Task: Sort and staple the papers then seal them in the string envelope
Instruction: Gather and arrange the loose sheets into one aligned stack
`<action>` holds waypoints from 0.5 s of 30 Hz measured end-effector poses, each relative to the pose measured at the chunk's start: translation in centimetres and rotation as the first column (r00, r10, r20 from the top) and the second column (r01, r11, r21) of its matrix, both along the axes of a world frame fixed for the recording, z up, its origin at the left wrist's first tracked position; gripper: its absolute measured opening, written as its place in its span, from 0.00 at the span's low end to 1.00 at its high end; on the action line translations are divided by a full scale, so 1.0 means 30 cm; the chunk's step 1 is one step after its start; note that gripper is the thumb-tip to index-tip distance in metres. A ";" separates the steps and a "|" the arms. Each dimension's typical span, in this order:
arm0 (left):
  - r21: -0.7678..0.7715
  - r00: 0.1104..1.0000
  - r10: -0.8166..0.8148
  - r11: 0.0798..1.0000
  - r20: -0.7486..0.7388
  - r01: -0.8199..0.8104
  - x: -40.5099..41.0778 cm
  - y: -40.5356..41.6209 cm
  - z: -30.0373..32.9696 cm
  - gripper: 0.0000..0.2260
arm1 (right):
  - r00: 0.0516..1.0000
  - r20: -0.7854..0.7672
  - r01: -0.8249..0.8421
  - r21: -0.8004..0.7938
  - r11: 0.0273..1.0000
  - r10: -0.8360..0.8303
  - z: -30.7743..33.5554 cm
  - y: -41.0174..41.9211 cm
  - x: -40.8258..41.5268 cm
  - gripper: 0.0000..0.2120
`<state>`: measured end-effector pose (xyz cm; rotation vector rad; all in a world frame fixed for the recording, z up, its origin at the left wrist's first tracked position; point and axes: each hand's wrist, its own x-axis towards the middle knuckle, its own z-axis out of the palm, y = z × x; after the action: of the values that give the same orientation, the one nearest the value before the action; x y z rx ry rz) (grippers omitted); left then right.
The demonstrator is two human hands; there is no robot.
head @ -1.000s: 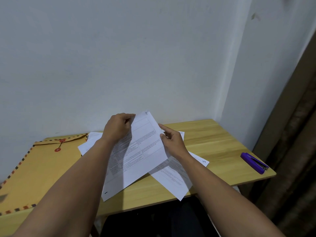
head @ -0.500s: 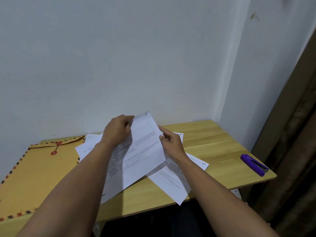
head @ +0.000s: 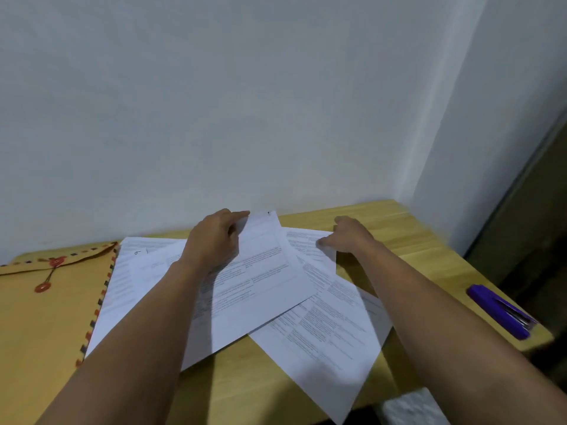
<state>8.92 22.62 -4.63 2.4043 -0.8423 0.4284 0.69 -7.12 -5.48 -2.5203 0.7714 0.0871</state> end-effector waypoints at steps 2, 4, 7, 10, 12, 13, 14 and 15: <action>0.005 1.000 -0.024 1.000 -0.005 0.024 0.025 -0.016 -0.021 0.23 | 0.995 -0.100 -0.022 -0.042 0.999 0.017 0.005 -0.031 0.029 0.40; 0.011 0.999 -0.043 0.999 -0.008 0.043 0.045 -0.030 -0.042 0.23 | 0.993 -0.113 -0.029 -0.044 0.999 0.024 0.003 -0.053 0.056 0.38; 0.013 0.999 -0.043 0.999 0.012 0.042 0.049 -0.044 -0.063 0.22 | 0.993 -0.117 0.013 -0.011 1.000 -0.015 0.000 -0.063 0.072 0.34; 0.008 0.993 -0.028 1.000 0.117 0.027 0.036 -0.047 -0.074 0.21 | 0.992 -0.124 0.036 0.017 0.999 -0.034 0.012 -0.051 0.066 0.36; 0.010 0.982 -0.003 1.000 0.191 0.001 0.021 -0.050 -0.082 0.20 | 0.990 -0.129 0.054 0.029 0.998 -0.049 0.022 -0.041 0.060 0.35; 0.011 0.978 0.006 1.000 0.209 -0.009 0.017 -0.052 -0.088 0.19 | 0.990 -0.128 0.064 0.039 0.997 -0.058 0.025 -0.037 0.056 0.33; 0.016 0.976 0.009 1.000 0.216 -0.013 0.015 -0.055 -0.092 0.19 | 0.990 -0.124 0.077 0.051 0.996 -0.070 0.027 -0.035 0.054 0.31; 0.024 0.976 0.006 1.000 0.217 -0.012 0.015 -0.057 -0.096 0.19 | 0.990 -0.119 0.089 0.064 0.994 -0.081 0.027 -0.034 0.051 0.29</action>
<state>9.38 20.92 -7.52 2.4149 -0.9353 0.6983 2.23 -8.14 -4.67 -2.4308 0.9059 0.2287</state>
